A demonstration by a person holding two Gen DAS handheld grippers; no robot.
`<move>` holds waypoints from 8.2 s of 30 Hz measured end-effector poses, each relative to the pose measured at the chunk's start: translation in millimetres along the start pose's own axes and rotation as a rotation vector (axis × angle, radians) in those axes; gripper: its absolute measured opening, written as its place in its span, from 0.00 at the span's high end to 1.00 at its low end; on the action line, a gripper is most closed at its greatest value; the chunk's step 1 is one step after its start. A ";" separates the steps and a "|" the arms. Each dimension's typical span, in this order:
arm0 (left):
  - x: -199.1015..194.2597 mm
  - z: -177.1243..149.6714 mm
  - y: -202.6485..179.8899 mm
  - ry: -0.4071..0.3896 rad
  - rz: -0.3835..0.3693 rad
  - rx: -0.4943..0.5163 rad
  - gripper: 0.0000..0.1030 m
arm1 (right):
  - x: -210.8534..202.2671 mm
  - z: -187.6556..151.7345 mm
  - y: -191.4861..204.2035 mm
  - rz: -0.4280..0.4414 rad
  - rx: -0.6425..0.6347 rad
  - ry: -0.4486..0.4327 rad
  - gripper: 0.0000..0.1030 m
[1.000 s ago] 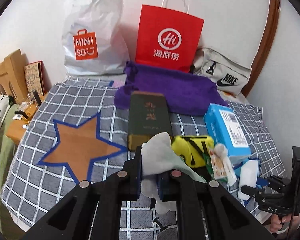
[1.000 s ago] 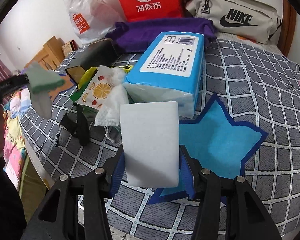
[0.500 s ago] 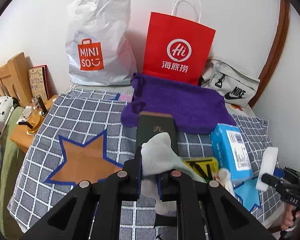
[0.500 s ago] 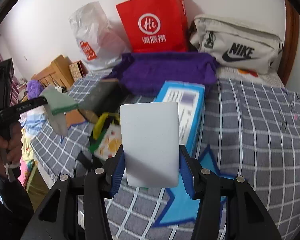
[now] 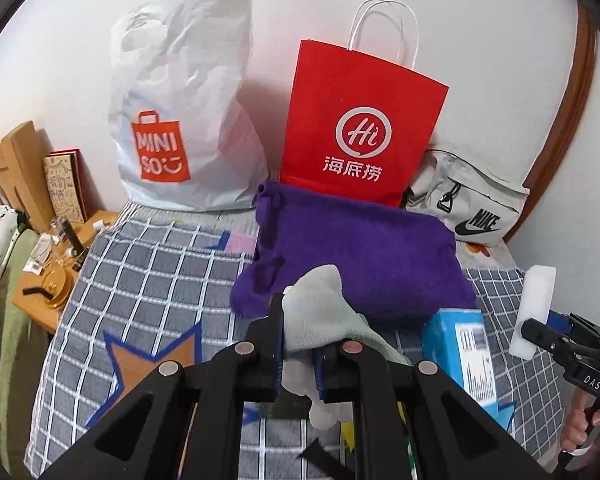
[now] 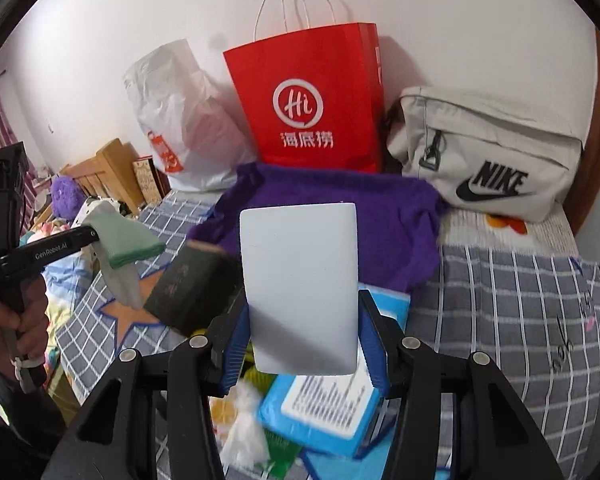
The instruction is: Organize soft objects
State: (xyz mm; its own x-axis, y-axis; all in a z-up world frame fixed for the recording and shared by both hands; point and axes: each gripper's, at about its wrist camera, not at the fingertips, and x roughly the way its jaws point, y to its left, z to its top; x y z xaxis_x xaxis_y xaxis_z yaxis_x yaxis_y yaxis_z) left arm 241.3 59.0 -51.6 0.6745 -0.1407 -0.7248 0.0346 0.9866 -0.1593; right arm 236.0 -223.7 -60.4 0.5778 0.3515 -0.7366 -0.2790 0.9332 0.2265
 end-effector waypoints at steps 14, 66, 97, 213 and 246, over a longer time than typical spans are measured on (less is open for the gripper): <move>64.2 59.0 -13.2 0.032 0.022 0.015 0.89 | 61.1 73.1 -25.0 0.002 -0.004 0.003 0.51; 144.4 95.9 -26.6 0.148 0.098 0.095 0.35 | 137.8 86.5 -61.1 -0.146 0.034 0.125 0.18; -12.3 -90.9 -5.0 0.151 0.029 -0.032 0.35 | 0.1 -117.8 38.2 0.100 0.057 0.145 0.49; 13.6 -181.8 -46.4 0.357 -0.052 0.063 0.52 | -22.4 -199.9 -32.9 0.183 0.147 0.138 0.81; 28.2 -174.5 -57.0 0.374 0.044 0.085 0.52 | -25.8 -200.4 -40.3 0.091 0.108 0.127 0.81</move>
State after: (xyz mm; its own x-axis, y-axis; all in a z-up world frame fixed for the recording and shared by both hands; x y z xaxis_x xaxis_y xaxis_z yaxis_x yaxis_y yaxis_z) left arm 129.7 -15.5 -179.9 0.3614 -0.1024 -0.9268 0.0833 0.9935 -0.0773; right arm 78.6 -285.3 -178.2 0.4501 0.4292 -0.7831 -0.2376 0.9029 0.3582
